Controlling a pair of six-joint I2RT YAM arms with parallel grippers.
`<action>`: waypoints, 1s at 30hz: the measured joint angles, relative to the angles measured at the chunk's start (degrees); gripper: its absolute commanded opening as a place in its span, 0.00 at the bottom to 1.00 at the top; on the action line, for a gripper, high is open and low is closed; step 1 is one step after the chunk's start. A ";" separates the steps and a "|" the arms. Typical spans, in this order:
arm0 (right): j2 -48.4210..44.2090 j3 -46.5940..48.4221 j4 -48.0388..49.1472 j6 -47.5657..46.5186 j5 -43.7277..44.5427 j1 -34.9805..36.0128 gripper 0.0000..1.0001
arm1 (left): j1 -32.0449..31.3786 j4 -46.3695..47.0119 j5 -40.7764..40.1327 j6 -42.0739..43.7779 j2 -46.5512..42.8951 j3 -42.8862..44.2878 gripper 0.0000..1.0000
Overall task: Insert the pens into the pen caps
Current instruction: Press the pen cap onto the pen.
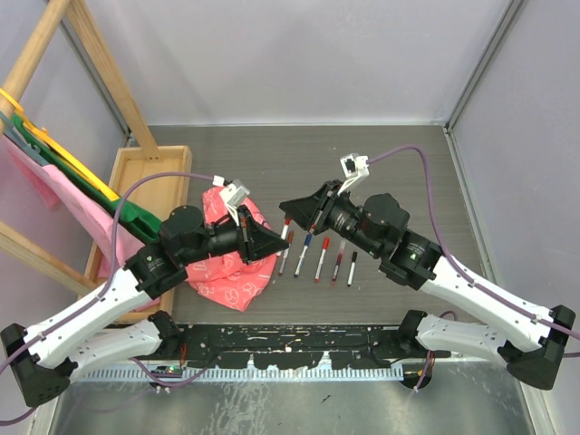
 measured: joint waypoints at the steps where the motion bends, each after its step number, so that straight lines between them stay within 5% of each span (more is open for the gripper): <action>1: 0.00 0.00 -0.02 0.02 -0.09 -0.02 0.00 | -0.09 -0.83 -0.24 0.26 0.09 0.52 0.00; 7: -0.85 -2.03 1.86 0.42 1.60 0.63 0.00 | -0.57 -6.14 -1.51 2.69 2.05 4.52 0.00; 30: -1.14 -18.08 16.20 10.36 39.21 24.30 0.00 | -2.84 -29.94 1.20 5.57 6.10 12.15 0.00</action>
